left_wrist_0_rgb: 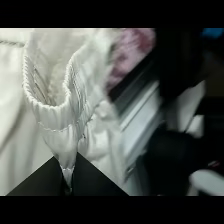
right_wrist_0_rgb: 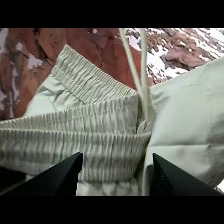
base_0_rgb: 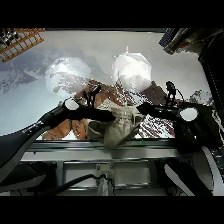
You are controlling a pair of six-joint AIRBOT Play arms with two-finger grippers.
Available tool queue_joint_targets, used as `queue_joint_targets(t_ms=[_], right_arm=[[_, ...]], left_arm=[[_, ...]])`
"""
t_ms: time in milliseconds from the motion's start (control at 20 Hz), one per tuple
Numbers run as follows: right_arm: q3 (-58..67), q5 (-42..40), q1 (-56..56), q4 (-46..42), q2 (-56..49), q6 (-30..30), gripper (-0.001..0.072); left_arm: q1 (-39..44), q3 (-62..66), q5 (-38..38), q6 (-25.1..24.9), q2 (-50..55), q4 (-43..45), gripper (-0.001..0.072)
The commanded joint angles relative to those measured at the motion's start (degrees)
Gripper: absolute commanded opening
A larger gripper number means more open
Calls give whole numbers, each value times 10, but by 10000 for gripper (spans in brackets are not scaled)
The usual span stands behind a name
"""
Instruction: Fold the clothes and pants, and hang the long-sleeved shirts on hangers.
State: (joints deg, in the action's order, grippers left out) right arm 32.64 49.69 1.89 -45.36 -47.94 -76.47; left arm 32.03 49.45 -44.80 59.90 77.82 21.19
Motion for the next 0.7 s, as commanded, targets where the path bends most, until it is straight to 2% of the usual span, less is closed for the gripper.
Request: queue_joint_targets(t_ms=[0,150,350,550,650], right_arm=[[0,2,0,2,44,1,495],[0,7,0,2,93,1,535],[-5,21,0,0,102,-24,535],[-44,-37,1,30,98,-121,534],[-77,-52,4,86,98,-127,529]], left_arm=[[-64,40,59,-16,-41,-37,7],[-143,97,155,-16,-118,-37,6],[-178,125,271,-17,-209,-8,6],[-174,125,232,-16,-235,43,6],[-170,125,231,-16,-236,50,5]])
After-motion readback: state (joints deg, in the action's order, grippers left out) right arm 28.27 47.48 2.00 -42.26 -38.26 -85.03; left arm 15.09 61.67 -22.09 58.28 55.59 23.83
